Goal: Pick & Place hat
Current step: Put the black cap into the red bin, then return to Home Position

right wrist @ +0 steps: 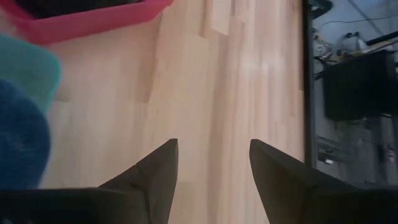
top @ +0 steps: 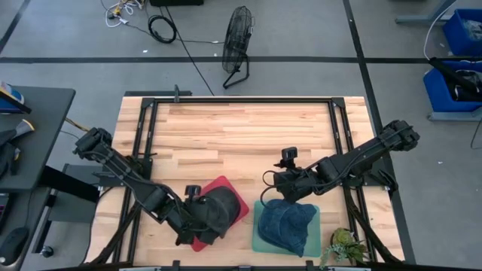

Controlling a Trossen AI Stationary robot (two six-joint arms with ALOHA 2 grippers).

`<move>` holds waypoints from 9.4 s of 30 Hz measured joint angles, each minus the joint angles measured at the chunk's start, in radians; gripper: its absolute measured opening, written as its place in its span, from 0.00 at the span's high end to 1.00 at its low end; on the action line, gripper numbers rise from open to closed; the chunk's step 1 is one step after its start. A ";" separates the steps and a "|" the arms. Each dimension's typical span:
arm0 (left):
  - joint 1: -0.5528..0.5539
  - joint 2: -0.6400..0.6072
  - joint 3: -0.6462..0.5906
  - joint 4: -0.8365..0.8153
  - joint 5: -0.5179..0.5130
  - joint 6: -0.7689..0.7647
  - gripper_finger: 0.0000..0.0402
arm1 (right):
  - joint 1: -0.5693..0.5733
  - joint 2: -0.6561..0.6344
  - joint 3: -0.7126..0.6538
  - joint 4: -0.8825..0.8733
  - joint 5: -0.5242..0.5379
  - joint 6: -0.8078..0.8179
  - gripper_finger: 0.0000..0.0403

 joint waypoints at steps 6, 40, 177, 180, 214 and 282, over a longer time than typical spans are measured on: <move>-0.005 -0.002 0.062 -0.002 0.253 -0.181 0.63 | 0.000 0.000 0.000 -0.044 -0.043 0.008 0.50; 0.102 0.003 -0.435 0.293 0.281 -0.156 1.00 | 0.000 0.000 0.000 -0.028 -0.042 0.124 0.50; 0.269 -1.560 -1.272 1.051 -0.105 0.674 0.99 | -0.088 -1.476 -1.075 0.950 -0.348 -0.386 0.99; 0.300 -1.559 -1.291 0.998 -0.058 0.613 0.99 | -0.111 -1.476 -1.139 0.994 -0.349 -0.365 0.99; 0.315 -1.553 -1.292 0.962 -0.056 0.498 0.99 | -0.180 -1.463 -1.217 0.959 -0.268 -0.262 0.94; 0.315 -1.553 -1.293 0.962 -0.056 0.499 0.99 | -0.180 -1.462 -1.216 0.959 -0.268 -0.263 0.94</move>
